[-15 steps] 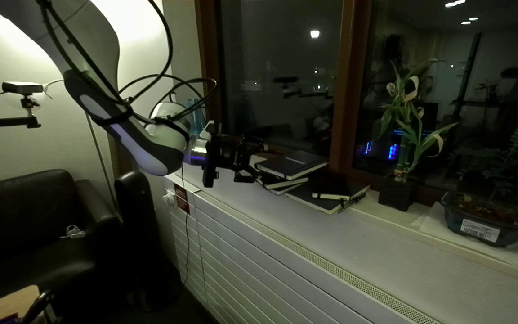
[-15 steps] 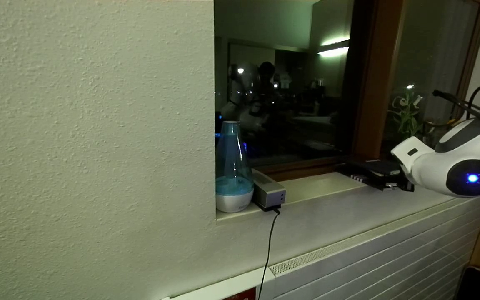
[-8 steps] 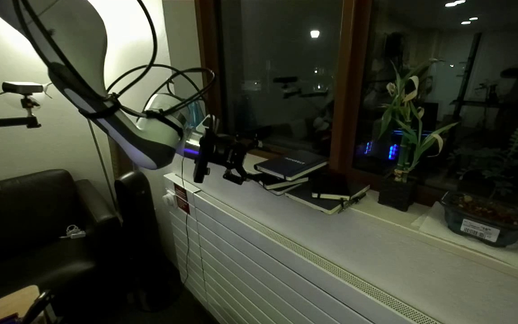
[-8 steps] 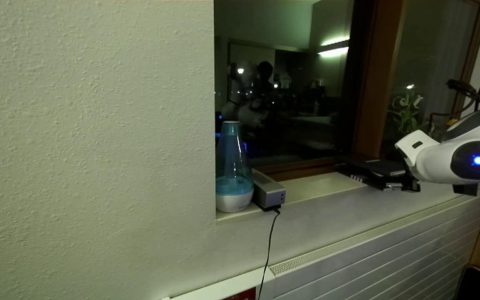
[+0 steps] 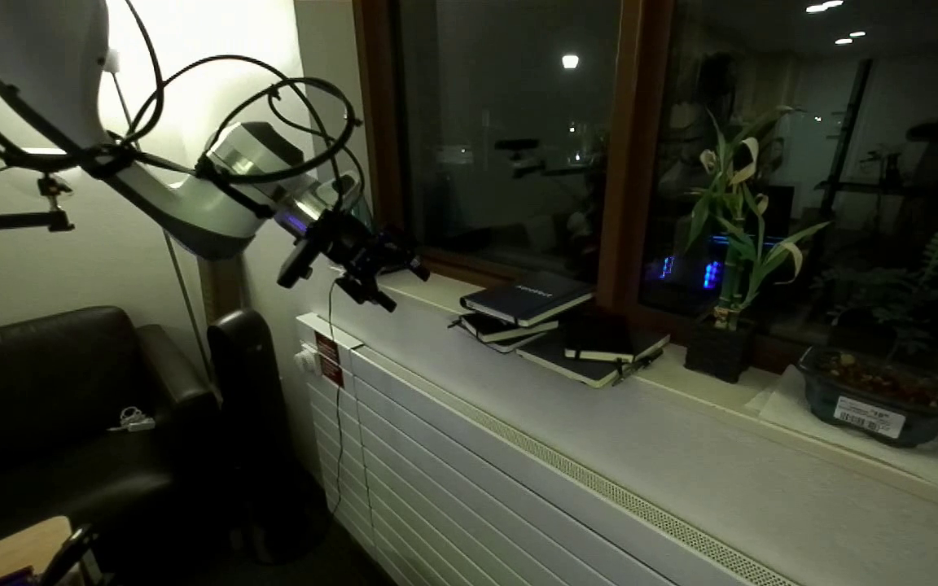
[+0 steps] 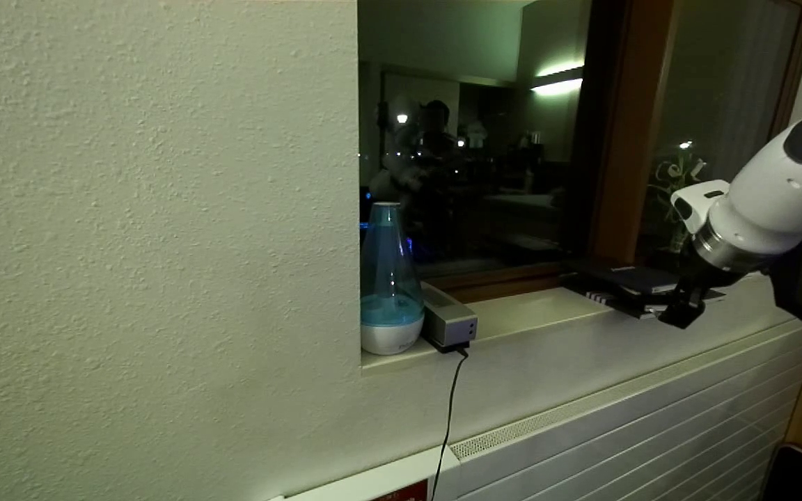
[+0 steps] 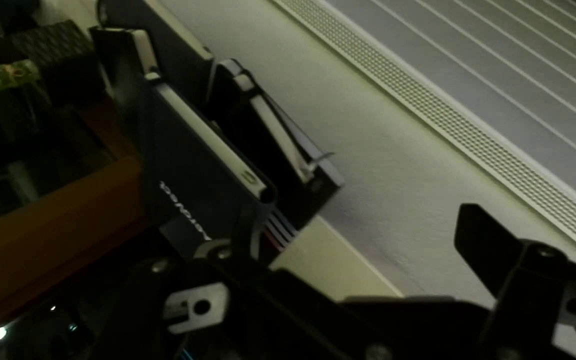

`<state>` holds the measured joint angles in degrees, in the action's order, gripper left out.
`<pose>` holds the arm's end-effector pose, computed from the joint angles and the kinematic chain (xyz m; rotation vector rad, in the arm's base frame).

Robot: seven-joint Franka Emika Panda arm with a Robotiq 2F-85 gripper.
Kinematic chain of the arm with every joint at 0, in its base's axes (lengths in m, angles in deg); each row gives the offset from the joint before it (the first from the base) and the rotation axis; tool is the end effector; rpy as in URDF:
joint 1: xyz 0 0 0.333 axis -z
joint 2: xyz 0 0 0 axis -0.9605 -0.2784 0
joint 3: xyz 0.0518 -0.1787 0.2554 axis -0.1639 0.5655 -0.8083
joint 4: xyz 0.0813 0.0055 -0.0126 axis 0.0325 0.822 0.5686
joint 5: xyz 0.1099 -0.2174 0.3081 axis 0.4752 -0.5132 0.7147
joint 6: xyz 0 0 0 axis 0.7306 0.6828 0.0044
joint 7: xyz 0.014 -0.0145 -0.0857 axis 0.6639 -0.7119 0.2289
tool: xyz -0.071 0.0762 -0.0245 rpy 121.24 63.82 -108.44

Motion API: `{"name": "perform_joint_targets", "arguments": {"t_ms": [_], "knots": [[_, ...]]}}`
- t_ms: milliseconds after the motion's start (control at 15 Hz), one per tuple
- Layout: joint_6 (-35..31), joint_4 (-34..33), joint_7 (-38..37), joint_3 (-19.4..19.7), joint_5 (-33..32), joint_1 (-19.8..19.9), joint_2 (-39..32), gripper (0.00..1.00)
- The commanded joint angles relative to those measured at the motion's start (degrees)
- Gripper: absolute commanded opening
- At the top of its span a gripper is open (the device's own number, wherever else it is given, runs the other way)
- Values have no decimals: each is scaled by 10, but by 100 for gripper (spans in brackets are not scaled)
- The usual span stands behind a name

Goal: Put the left book on the right book

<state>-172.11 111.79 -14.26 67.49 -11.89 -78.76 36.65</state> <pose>0.5194 0.1121 0.3752 2.3629 0.5114 0.5914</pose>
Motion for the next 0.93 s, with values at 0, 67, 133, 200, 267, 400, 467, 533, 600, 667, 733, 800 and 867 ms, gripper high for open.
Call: {"name": "perform_joint_targets", "arguments": {"t_ms": [0,67,133,200,267,400,467,533,600,667,733,800,867], "knots": [[-23,38,58,-8,160,-25,42,100],[-17,38,69,-11,209,-34,43,100],[-2,36,81,-15,257,-43,42,100],[15,32,92,-19,305,-51,42,100],[34,25,107,-22,353,-57,42,100],[102,1,137,-29,448,-64,48,100],[155,-19,152,-32,496,-66,56,100],[206,-39,165,-32,538,-65,64,100],[252,-60,165,-31,569,-63,67,100],[300,-83,160,-29,596,-60,73,100],[346,-105,150,-28,618,-57,76,100],[388,-124,135,-27,632,-53,81,100],[424,-140,131,-25,647,-50,85,100]]}}
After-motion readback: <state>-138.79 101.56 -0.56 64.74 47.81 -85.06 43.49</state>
